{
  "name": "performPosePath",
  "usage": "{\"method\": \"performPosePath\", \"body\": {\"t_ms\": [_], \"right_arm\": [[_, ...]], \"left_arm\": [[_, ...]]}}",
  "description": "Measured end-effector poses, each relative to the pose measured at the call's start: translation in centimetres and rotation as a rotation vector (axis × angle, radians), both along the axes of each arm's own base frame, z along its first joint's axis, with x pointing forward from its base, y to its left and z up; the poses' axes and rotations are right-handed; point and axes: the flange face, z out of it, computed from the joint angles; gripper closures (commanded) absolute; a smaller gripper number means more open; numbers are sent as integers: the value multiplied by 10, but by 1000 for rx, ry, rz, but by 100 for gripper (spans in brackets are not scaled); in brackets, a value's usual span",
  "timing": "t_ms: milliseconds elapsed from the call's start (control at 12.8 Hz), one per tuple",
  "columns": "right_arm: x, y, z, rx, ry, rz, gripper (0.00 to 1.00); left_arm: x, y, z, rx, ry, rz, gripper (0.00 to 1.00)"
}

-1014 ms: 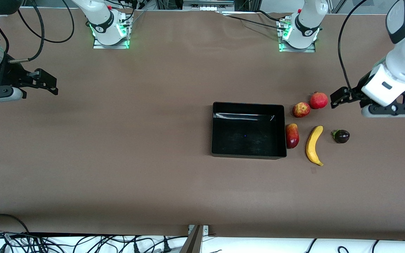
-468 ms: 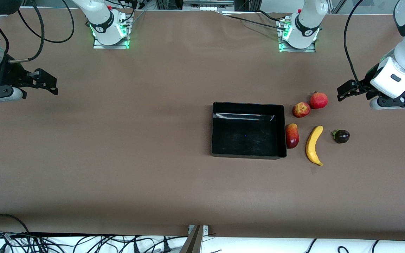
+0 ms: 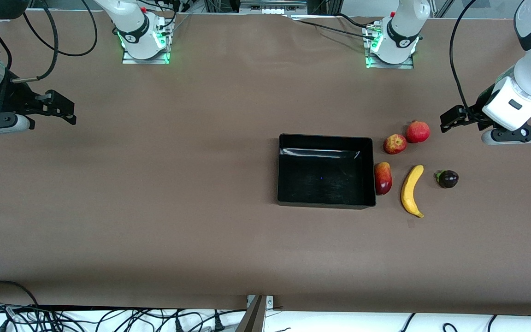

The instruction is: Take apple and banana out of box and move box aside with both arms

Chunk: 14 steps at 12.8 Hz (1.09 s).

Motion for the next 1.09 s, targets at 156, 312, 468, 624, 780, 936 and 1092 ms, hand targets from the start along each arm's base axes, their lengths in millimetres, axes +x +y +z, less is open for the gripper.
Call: {"method": "performPosePath", "body": {"t_ms": [156,312,468,624,780,936,1092], "right_arm": [[0,0,0,0,0,0,0],[1,1,-3,5,1,1,0],[13,20,-37,-1,53,44,0],[24,59,-101,-36,163,118,0],[26,98,-136,-40,211,176,0],[15,166,-141,-18,170,135,0],[-3,258,-164,14,101,40,0]], "left_arm": [[0,0,0,0,0,0,0],[0,-1,2,0,-3,-1,0],[1,-2,4,-1,-8,-4,0],[1,-3,4,-1,-8,-5,0],[1,-3,4,-1,-6,-6,0],[1,-5,5,-1,-7,-9,0],[1,-7,6,-1,-8,-13,0]]}}
